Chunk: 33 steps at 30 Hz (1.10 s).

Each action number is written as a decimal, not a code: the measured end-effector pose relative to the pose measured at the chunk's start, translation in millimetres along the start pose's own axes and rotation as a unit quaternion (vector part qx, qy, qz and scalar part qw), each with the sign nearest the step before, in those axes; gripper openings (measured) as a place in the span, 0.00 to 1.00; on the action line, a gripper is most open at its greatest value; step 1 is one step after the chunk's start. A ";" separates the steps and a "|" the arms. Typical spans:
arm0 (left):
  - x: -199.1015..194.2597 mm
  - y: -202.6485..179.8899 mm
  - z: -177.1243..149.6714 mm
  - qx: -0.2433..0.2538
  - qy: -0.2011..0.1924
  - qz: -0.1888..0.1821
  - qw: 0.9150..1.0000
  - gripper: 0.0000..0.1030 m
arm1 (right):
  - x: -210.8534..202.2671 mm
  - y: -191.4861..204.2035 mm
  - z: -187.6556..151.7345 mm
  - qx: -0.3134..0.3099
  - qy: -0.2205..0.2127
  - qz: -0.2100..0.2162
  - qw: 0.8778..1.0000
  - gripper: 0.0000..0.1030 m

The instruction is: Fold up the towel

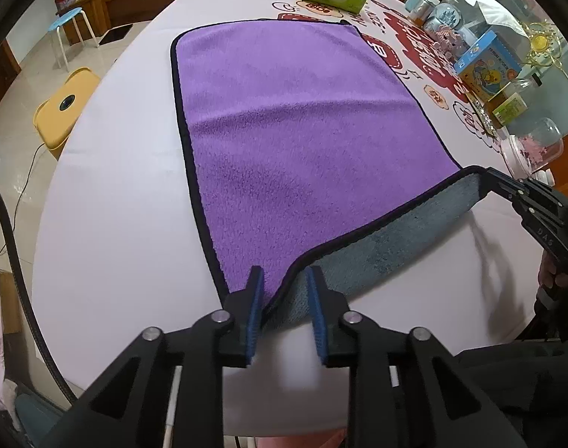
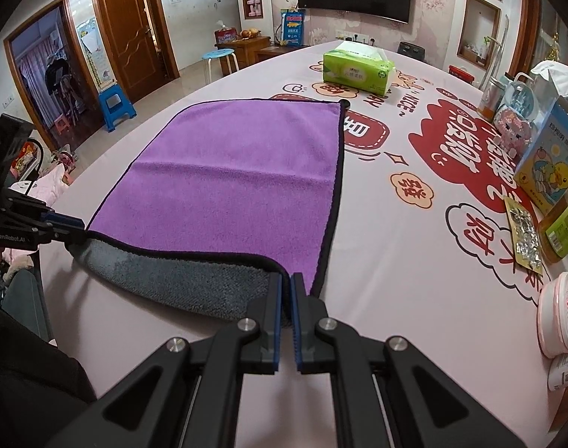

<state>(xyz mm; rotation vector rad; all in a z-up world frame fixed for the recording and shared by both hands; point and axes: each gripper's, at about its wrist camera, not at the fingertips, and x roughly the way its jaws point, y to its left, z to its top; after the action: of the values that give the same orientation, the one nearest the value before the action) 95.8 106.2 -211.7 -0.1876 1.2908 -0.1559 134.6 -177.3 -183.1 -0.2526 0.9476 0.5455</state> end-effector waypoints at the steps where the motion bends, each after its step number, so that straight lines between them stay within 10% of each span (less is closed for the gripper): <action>1: 1.5 0.2 -0.4 0.000 0.001 -0.001 1.000 0.25 | 0.0 0.1 0.0 0.000 0.000 0.000 1.000 0.04; 33: -12.9 -2.0 15.2 0.009 -0.007 -0.022 1.000 0.04 | -7.8 -2.3 8.3 0.000 -0.012 0.000 1.000 0.04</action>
<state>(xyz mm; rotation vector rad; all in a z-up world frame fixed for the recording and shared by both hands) 106.9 107.8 -195.2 -0.2016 1.2715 -0.2025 138.0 -178.1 -172.0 -0.2458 0.9235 0.5484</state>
